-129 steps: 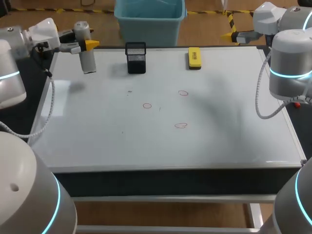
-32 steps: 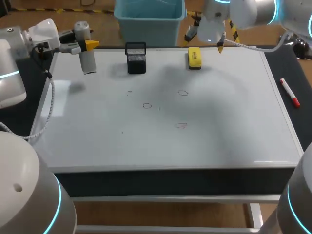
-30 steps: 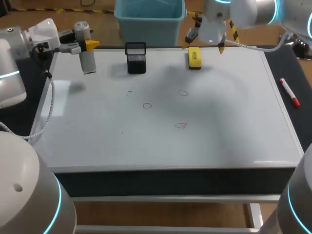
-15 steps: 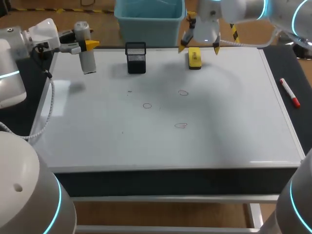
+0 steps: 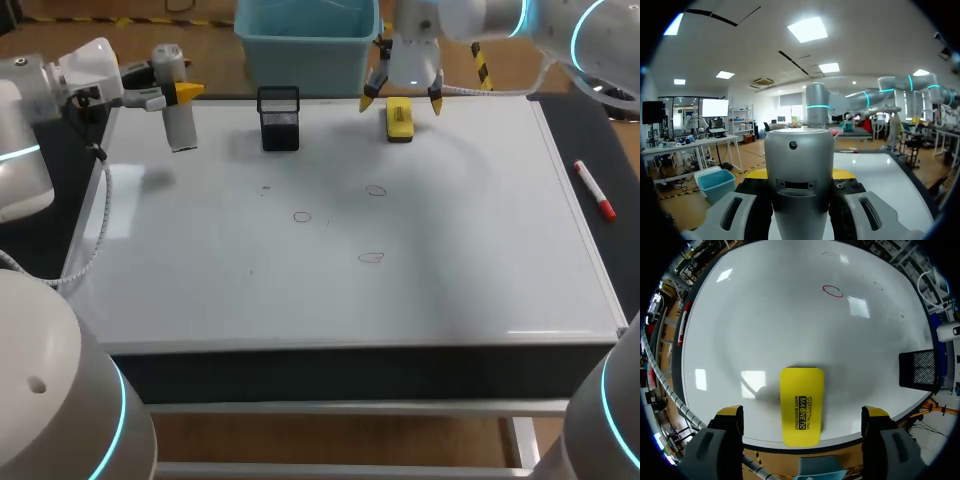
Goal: Pick up the inspection probe, press it on each red-marked spot on the whiteboard one by one, put down the probe, pick up the eraser, and wipe off all the red marks.
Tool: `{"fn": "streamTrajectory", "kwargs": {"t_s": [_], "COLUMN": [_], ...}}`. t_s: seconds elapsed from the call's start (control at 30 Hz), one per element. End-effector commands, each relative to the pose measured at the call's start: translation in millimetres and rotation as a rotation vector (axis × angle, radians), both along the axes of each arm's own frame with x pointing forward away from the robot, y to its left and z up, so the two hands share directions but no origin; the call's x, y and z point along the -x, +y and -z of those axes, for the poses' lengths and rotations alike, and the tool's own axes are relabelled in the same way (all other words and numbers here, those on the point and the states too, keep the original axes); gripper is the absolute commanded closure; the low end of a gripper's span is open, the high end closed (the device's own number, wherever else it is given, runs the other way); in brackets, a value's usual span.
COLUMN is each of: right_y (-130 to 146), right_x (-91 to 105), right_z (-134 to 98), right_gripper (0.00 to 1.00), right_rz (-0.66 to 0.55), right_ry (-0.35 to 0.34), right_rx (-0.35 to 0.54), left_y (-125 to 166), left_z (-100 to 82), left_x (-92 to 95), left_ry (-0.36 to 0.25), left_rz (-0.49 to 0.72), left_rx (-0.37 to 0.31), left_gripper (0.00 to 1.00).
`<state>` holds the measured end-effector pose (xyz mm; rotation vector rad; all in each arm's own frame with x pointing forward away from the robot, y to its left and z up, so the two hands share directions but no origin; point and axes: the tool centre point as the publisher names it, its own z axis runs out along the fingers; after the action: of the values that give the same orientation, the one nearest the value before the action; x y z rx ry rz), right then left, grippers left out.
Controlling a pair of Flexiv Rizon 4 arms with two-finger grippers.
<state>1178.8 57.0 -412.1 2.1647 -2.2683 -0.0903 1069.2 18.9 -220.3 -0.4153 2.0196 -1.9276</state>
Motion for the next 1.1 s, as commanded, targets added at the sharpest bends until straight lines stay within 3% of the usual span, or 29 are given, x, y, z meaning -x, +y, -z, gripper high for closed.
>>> {"fn": "streamTrajectory", "kwargs": {"t_s": [0.03, 0.97, 1.03, 1.1], "right_y": [5, 0, 0, 0], "right_x": [-9.3, 4.8, 4.7, 4.5], "right_z": [1, 12, 12, 13], "right_gripper": [0.00, 0.00, 0.02, 0.12], "right_rz": [0.004, 0.072, 0.071, 0.070], "right_ry": [0.078, 0.063, 0.062, 0.063], "right_rx": [0.007, 0.020, 0.021, 0.020], "left_y": [0, 0, 0, 0], "left_z": [-0.5, -0.5, -0.5, -0.5], "left_x": [0.0, 0.0, 0.0, 0.0], "left_ry": [-0.001, -0.001, -0.001, -0.001], "left_rz": [-0.001, -0.001, -0.001, -0.001], "left_rx": [0.000, 0.000, 0.000, 0.000], "left_gripper": [1.00, 1.00, 1.00, 1.00]}}
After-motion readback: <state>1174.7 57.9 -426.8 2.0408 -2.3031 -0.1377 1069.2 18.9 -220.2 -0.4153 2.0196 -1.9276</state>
